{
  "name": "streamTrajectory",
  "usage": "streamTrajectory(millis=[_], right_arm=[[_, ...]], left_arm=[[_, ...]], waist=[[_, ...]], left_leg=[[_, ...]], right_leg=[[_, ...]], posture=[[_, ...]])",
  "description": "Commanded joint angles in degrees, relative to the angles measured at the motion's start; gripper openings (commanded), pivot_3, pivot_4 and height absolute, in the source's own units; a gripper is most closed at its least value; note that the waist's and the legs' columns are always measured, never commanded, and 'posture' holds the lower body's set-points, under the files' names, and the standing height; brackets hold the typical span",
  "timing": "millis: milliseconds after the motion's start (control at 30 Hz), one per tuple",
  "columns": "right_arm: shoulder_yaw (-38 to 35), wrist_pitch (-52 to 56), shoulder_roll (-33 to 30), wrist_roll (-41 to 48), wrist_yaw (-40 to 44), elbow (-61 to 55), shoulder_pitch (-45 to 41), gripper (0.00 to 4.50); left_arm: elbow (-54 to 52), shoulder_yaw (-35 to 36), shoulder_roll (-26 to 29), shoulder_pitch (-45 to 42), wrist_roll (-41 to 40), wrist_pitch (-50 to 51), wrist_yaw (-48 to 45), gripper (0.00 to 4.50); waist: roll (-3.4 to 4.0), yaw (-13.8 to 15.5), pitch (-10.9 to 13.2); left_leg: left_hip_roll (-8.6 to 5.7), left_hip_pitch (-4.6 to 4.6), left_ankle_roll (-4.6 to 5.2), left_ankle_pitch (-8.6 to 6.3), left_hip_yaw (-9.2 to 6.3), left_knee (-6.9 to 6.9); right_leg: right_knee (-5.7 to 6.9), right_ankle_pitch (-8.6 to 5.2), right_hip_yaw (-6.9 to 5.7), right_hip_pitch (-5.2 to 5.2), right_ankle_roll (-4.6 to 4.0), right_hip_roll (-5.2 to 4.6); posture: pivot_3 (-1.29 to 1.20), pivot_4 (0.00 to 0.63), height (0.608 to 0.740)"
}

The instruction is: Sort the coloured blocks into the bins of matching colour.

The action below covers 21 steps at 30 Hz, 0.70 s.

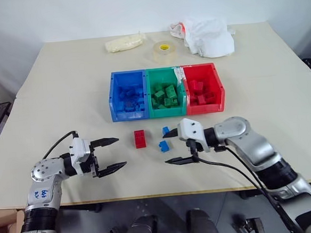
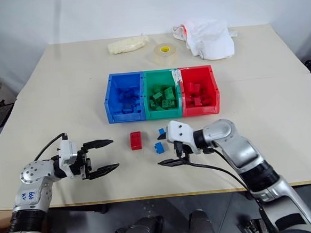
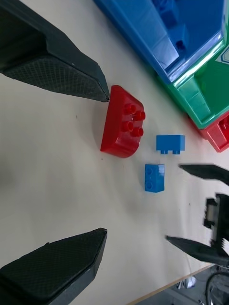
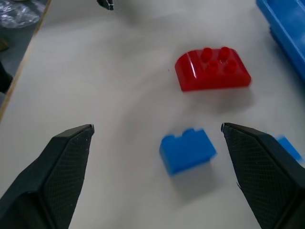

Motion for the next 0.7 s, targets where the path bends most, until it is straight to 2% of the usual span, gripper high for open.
streamTrajectory(millis=[33, 233, 367, 567, 700], right_arm=[[1.43, -5.09, 2.7, -1.91, 1.37, 5.76, -3.09, 4.48], [4.25, -11.09, 4.46, -7.0, 3.16, 15.66, -5.94, 4.48], [3.36, -11.33, 5.42, -6.41, 4.46, 17.14, -6.51, 3.56], [0.48, -9.53, 6.1, -3.7, 5.46, 14.42, -6.91, 1.5], [-2.36, -6.47, 7.28, -1.36, 4.35, 11.48, -8.42, 1.47]], left_arm=[[-4.16, 1.08, 0.02, 2.13, -1.5, 0.5, 1.4, 4.5], [-6.6, 1.55, 0.18, 4.22, -1.72, 1.26, 3.38, 4.5], [-7.05, 1.72, 0.28, 4.6, -1.78, 1.34, 3.98, 4.5], [-6.69, 1.77, 0.47, 4.18, -1.82, 1.28, 4.38, 4.5], [-5.96, 1.65, 0.46, 3.29, -1.7, 1.19, 4.49, 4.5]], waist=[[0.0, -0.23, 0.0], [0.01, -0.14, 0.0], [0.01, -0.18, -0.01], [0.01, -0.15, -0.01], [0.01, -0.19, 0.0]], left_leg=[[0.0, 0.01, 0.0, 0.0, 0.01, -0.01], [0.0, 0.03, -0.01, -0.01, -0.01, -0.03], [0.05, 0.09, -0.05, -0.01, -0.01, -0.02], [0.08, 0.09, -0.08, -0.02, -0.01, -0.02], [0.09, 0.09, -0.08, -0.02, -0.01, -0.06]], right_leg=[[0.0, 0.0, 0.01, 0.0, 0.0, 0.01], [0.03, 0.01, 0.01, -0.01, -0.01, 0.04], [0.04, 0.02, 0.02, 0.02, -0.04, 0.12], [0.04, 0.03, 0.05, 0.01, -0.06, 0.18], [0.03, 0.03, 0.06, -0.01, -0.06, 0.18]], posture=[[0.0, 0.15, 0.74], [0.0, 0.15, 0.74], [0.0, 0.15, 0.74], [0.0, 0.15, 0.74], [0.0, 0.15, 0.74]])
